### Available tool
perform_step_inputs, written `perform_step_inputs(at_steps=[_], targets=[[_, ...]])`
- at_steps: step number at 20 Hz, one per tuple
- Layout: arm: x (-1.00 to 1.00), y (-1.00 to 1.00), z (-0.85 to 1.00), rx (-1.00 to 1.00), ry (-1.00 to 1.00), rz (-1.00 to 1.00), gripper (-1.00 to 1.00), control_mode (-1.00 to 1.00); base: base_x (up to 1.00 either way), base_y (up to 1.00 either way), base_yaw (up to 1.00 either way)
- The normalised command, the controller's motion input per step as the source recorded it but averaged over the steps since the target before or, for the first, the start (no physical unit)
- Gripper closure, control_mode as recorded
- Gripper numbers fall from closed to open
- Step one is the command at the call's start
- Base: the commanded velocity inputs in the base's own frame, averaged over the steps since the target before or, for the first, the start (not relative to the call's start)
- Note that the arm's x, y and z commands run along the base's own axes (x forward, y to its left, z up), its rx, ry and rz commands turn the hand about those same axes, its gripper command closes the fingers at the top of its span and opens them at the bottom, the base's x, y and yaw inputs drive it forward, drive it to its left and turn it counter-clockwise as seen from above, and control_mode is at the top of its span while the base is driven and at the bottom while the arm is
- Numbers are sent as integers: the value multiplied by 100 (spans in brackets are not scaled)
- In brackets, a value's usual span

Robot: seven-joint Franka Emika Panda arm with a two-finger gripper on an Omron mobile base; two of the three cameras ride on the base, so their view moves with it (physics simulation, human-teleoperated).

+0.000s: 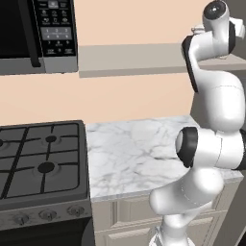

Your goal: Get the candle and the beer from the cabinet and move them to the dining counter.

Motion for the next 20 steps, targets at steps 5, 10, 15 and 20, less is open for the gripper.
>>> perform_step_inputs(at_steps=[5,10,15,20], targets=[[20,-29,0,2,1,0,-100,-100,0,0,0],[12,-24,0,1,0,0,-100,-100,0,0,0],[3,-11,-2,0,0,0,-100,-100,0,0,0],[2,0,-7,0,0,0,-100,-100,0,0,0]])
